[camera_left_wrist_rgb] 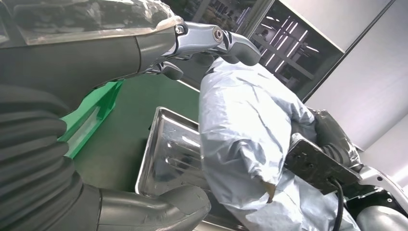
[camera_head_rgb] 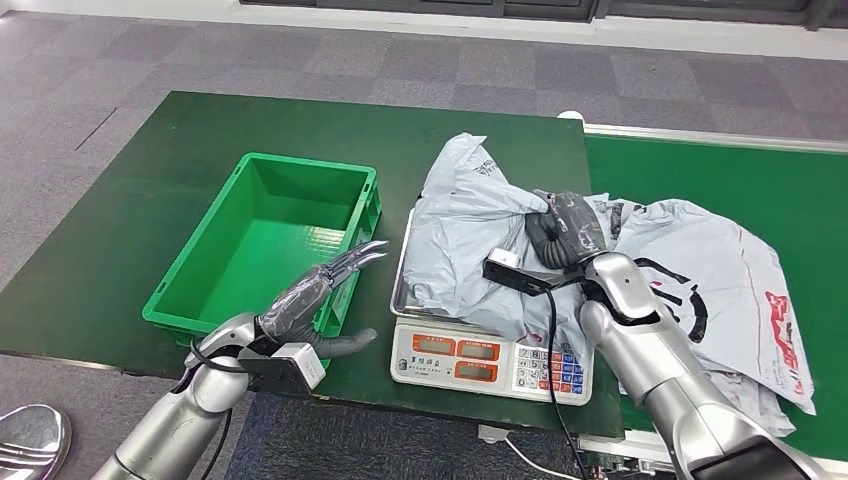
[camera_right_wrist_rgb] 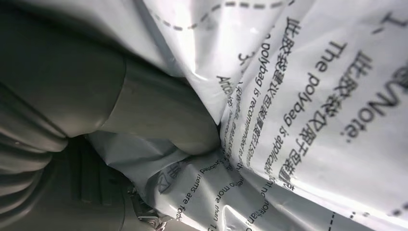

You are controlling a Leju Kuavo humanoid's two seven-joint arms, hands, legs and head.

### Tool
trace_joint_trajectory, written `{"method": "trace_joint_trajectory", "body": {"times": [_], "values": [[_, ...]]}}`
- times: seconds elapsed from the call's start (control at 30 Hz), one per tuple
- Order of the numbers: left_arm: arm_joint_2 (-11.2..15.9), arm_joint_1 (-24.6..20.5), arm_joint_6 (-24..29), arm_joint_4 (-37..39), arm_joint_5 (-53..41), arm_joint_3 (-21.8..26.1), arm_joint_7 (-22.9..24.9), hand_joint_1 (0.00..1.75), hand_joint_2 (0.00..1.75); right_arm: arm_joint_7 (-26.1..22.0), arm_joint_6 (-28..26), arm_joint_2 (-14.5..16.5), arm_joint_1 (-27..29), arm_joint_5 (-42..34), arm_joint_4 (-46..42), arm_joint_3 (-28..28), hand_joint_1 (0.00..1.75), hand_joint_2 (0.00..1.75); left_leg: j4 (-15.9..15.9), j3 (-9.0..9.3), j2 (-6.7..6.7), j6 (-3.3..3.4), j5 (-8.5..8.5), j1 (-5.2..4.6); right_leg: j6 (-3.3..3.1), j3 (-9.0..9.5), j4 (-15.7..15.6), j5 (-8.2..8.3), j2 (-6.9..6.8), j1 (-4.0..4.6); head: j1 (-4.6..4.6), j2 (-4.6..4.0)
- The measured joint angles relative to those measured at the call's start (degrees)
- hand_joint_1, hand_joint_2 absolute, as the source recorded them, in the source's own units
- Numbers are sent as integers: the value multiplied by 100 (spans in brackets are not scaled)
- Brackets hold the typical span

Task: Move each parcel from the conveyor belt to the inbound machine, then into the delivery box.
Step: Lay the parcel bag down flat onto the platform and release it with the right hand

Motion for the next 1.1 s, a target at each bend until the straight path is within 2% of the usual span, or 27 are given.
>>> {"method": "trace_joint_trajectory", "body": {"times": [0.73, 1.1], "values": [[-19, 71, 46, 11, -2, -22, -86, 0, 175, 16, 32, 343, -286, 123, 874, 165, 175, 175, 0, 1, 0, 0, 0, 0, 0, 1, 0, 0, 0, 0, 0, 1], [-115, -50, 46, 103, -2, -172, -105, 0, 175, 17, -74, 456, -398, 82, 1169, 171, 175, 175, 1, 4, 1, 0, 1, 0, 0, 2, 0, 1, 2, 0, 0, 0]]}}
